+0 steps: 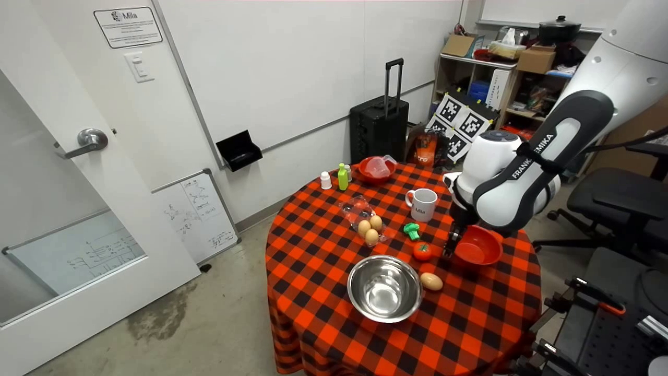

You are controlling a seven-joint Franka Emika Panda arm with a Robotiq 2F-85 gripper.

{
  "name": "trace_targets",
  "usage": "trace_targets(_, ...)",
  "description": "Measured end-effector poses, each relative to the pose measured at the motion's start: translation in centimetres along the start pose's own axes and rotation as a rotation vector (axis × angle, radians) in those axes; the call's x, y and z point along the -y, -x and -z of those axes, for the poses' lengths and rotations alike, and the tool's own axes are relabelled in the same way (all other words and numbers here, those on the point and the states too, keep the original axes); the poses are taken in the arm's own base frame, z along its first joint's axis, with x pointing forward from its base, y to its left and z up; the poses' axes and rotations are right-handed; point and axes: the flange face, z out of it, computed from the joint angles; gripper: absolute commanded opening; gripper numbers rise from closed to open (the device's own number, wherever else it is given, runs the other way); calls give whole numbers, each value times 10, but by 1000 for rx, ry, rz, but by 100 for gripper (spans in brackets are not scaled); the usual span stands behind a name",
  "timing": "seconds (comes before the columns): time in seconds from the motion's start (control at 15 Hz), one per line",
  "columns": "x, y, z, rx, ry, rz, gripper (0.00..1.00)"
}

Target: Remove the egg from the orange bowl and put it on the table

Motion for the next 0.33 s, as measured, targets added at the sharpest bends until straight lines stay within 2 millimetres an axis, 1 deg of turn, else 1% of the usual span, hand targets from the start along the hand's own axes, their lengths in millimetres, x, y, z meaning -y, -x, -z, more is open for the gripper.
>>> trace_targets(0.13,-4,2,3,-3,1,-8,100)
trace_targets(0.33,-2,2,3,-3,-1,-6,100)
